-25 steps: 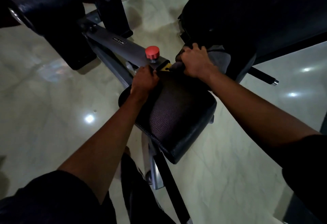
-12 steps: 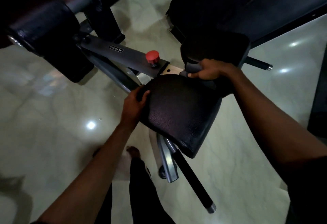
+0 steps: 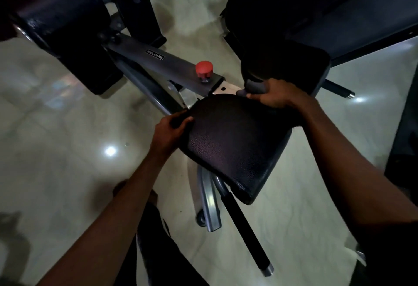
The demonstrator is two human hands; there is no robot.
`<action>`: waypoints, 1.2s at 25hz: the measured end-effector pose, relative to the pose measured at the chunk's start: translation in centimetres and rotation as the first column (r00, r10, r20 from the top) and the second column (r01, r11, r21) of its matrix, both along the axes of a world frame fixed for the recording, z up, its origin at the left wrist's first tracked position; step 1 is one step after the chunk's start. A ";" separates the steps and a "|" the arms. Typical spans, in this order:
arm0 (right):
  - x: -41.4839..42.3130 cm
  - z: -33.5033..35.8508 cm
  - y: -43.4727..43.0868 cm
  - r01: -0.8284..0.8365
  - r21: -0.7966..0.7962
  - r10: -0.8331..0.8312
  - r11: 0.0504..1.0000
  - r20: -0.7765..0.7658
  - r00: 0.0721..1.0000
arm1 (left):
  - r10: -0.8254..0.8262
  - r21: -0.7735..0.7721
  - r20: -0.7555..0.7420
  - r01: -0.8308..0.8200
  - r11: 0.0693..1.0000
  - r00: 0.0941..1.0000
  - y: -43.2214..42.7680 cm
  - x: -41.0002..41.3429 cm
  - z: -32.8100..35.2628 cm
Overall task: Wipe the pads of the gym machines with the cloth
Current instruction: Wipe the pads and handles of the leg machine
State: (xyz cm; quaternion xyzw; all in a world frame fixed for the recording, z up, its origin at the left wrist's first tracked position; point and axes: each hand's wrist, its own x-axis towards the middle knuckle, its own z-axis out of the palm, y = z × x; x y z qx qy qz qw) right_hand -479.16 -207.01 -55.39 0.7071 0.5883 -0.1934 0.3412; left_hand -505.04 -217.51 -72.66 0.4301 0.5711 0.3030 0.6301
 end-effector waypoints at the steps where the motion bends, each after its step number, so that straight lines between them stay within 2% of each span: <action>1: -0.2 -0.3 -0.2 -0.030 0.024 0.029 0.999 0.028 0.999 | 0.021 -0.025 0.045 -0.020 0.999 0.999 0.1 -0.2 0.0; 4: -3.1 -2.0 1.2 -0.123 0.062 0.121 0.991 0.026 0.992 | 0.101 -0.137 0.155 -0.080 0.987 0.983 0.0 -0.1 1.0; 8: -6.9 -3.9 2.3 -0.321 0.039 0.319 0.946 0.051 0.946 | 0.219 -0.201 0.177 -0.183 0.962 0.960 -1.2 -0.8 0.8; 11: -9.6 -4.9 1.1 -0.463 0.055 0.455 0.885 0.108 0.884 | 0.321 -0.442 0.355 -0.145 0.885 0.878 -2.1 -2.0 -0.5; 14: -13.5 -5.5 -0.8 -0.580 0.105 0.578 0.808 0.049 0.814 | 0.409 -0.578 0.468 -0.079 0.813 0.783 -2.1 -2.9 -1.9; 16: -16.0 -6.4 -2.6 -0.638 0.119 0.639 0.761 0.029 0.768 | 0.403 -0.577 0.408 -0.111 0.809 0.819 -2.0 -4.2 -2.7; 19: -18.1 -7.1 -4.3 -0.658 0.110 0.656 0.745 0.063 0.752 | 0.337 -0.522 0.305 -0.140 0.842 0.891 -2.2 -7.4 -3.5; 21: -18.1 -6.5 -4.8 -0.636 0.062 0.633 0.769 0.062 0.771 | 0.277 -0.485 0.322 -0.093 0.870 0.906 -1.8 -8.9 -3.8; 24: -18.0 -4.6 -6.3 -0.609 0.053 0.611 0.792 -0.058 0.790 | 0.171 -0.423 0.299 -0.030 0.906 0.939 -0.6 -9.2 -3.4; 26: -18.6 -3.4 -8.3 -0.641 0.050 0.643 0.766 -0.091 0.760 | 0.124 -0.387 0.298 0.001 0.922 0.947 0.1 -9.1 -3.0; 30: -20.0 -2.5 -11.8 -0.710 0.023 0.710 0.704 -0.043 0.703 | 0.000 -0.333 0.309 0.109 0.937 0.951 0.1 -8.9 -2.2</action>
